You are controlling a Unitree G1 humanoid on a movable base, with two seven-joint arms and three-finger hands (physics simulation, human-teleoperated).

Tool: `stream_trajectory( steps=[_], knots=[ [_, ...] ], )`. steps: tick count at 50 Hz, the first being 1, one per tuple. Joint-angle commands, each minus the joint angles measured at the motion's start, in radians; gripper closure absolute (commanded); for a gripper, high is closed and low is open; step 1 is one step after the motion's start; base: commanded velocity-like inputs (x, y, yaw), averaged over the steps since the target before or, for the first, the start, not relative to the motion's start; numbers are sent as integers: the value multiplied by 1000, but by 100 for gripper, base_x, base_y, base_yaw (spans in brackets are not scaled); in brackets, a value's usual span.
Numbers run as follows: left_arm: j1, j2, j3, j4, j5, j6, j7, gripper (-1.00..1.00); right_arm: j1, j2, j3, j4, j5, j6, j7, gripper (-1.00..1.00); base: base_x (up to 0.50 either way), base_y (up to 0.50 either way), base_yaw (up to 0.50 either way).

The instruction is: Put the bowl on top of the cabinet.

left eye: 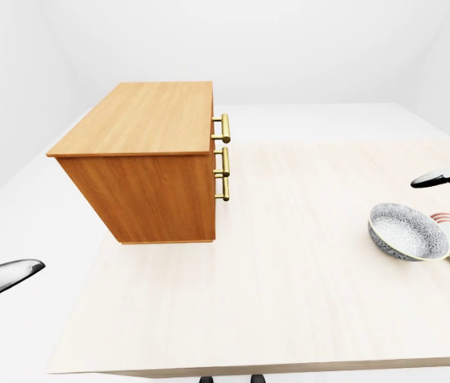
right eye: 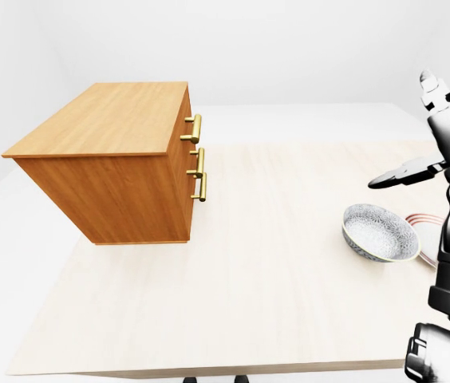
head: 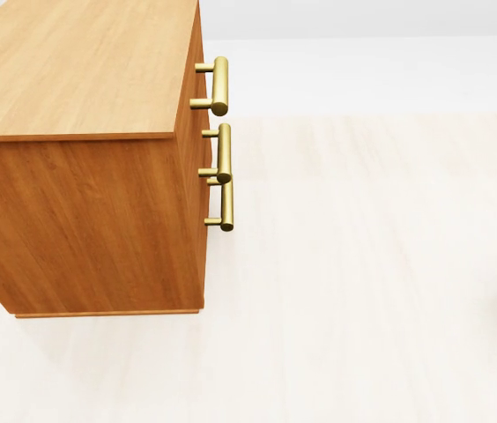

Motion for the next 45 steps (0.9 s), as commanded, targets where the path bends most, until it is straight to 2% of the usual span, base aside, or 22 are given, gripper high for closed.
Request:
stream_trajectory(
  steps=[1,4,7,14,19,23,36,45],
  knots=[
    [11,37,5,0,-34,0,30,-100,-200,-86,143,597,-244,0,21,-100,0,0,0],
    [8,43,5,0,-38,0,35,-100,-261,-90,196,754,-303,-5,10,-100,0,0,0],
    [8,47,5,0,-42,0,38,-100,-291,-81,204,821,-307,-13,34,-100,0,0,0],
    [12,54,10,0,-56,0,43,-100,-304,-59,236,975,-307,0,60,-100,0,0,0],
    [12,46,10,0,-52,0,37,-100,-274,-41,250,995,-303,0,90,-100,0,0,0],
    [18,64,-5,0,-51,0,50,-100,-249,-27,265,1008,-317,0,137,-100,0,0,0],
    [21,61,6,0,-58,0,46,-100,-209,-19,275,1003,-352,0,218,-100,0,0,0],
    [20,61,4,0,-55,0,47,-100,-197,-6,275,1023,-356,0,207,-100,0,0,0]
  ],
)
